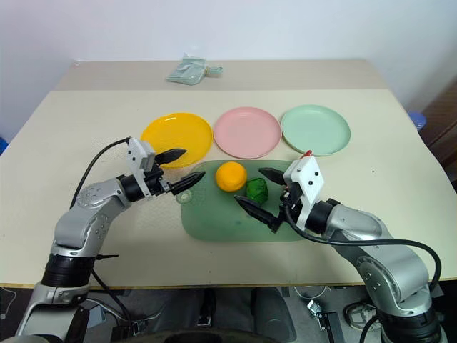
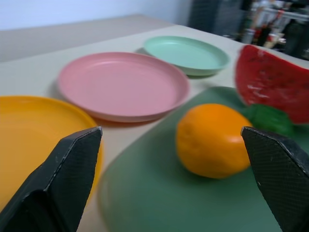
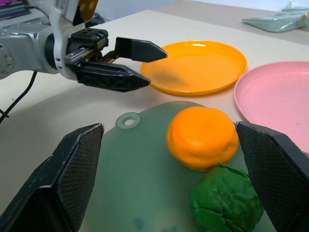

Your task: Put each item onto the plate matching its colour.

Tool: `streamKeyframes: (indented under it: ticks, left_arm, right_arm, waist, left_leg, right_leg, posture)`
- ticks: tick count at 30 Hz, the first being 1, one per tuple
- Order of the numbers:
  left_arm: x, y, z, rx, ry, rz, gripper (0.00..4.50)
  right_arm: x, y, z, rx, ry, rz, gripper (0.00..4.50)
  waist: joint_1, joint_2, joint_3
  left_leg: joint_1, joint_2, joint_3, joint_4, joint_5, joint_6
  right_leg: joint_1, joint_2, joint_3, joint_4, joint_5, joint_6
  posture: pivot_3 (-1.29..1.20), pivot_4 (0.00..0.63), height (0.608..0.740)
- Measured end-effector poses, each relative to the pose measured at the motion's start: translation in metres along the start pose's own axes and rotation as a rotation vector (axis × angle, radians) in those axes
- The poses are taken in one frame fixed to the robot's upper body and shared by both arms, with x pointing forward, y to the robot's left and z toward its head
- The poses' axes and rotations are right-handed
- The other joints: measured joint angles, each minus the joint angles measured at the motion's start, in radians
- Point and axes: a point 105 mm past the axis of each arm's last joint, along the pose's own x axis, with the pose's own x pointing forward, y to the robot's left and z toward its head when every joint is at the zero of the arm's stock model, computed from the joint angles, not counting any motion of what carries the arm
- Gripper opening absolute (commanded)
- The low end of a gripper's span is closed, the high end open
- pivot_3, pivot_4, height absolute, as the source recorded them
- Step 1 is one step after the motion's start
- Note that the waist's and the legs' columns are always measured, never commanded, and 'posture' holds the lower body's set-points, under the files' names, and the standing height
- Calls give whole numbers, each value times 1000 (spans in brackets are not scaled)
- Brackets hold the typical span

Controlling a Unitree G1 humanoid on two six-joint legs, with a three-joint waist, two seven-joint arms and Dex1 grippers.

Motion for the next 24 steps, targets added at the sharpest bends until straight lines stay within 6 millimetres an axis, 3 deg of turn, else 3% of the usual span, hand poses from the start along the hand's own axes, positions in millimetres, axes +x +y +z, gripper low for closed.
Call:
streamKeyframes:
  ticks: [8,21,24]
  left_arm:
    - [34,-14,-11,112,108,-251,4454]
    - [59,-15,-27,219,183,-326,4454]
    - [61,-17,-27,217,175,-334,3644]
  right_arm:
    - [2,1,2,-6,-4,10,4500]
    - [1,5,-2,1,4,0,4500]
    - [1,5,-3,4,6,-4,4500]
  waist:
    - [0,0,0]
    - [0,0,0]
    - [0,0,0]
  left_leg:
    - [0,0,0,0,0,0]
    - [-1,0,0,1,0,1]
    - [-1,0,0,1,0,1]
  right_leg:
    - [0,0,0,0,0,0]
    - [0,1,0,0,0,0]
    - [0,1,0,0,0,0]
  posture:
    - [0,150,740]
    - [0,150,740]
    - [0,150,740]
